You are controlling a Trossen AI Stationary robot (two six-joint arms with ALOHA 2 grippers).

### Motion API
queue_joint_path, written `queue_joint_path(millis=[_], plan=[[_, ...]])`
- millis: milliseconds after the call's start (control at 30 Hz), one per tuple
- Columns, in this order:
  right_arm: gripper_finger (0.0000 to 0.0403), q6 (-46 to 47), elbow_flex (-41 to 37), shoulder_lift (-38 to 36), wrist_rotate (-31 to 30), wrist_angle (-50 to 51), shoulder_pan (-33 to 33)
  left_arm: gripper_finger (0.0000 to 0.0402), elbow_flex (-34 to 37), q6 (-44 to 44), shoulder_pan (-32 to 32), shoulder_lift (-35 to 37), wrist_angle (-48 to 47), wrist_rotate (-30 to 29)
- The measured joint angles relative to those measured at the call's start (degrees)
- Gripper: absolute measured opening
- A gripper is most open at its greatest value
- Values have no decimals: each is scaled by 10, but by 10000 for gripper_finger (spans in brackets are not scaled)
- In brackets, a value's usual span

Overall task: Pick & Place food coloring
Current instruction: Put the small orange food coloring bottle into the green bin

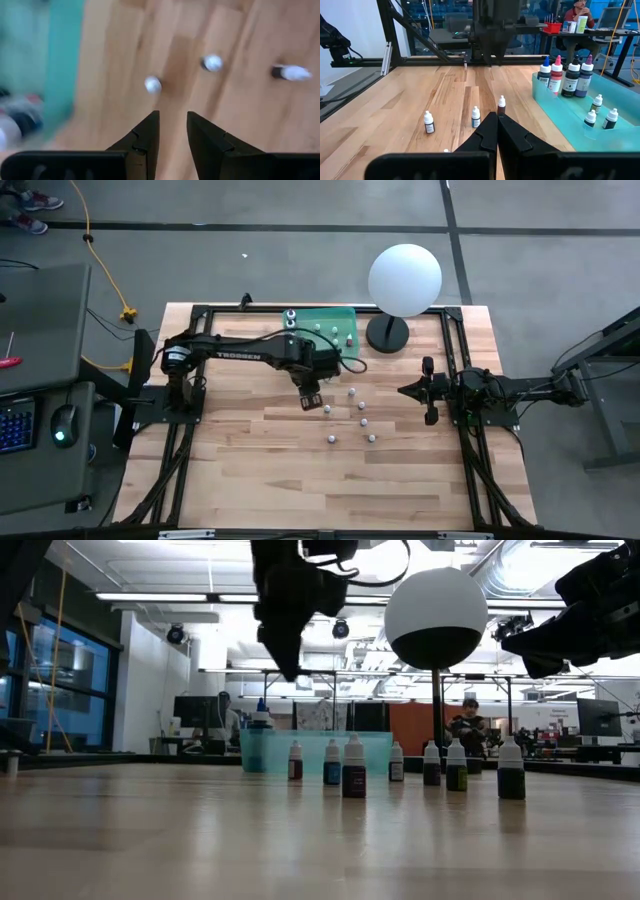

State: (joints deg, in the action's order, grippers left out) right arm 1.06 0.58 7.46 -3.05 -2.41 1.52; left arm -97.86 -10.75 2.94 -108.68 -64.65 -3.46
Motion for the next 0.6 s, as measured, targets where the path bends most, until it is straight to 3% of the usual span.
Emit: queue_joint_path(millis=[267,467,600], plan=[[0,0,0,0,0,0,0,94,16,98,5,0,73,-27],[0,0,0,0,0,0,0,100,52,78,29,0,80,18],[0,0,0,0,0,0,0,127,86,74,40,0,80,45]])
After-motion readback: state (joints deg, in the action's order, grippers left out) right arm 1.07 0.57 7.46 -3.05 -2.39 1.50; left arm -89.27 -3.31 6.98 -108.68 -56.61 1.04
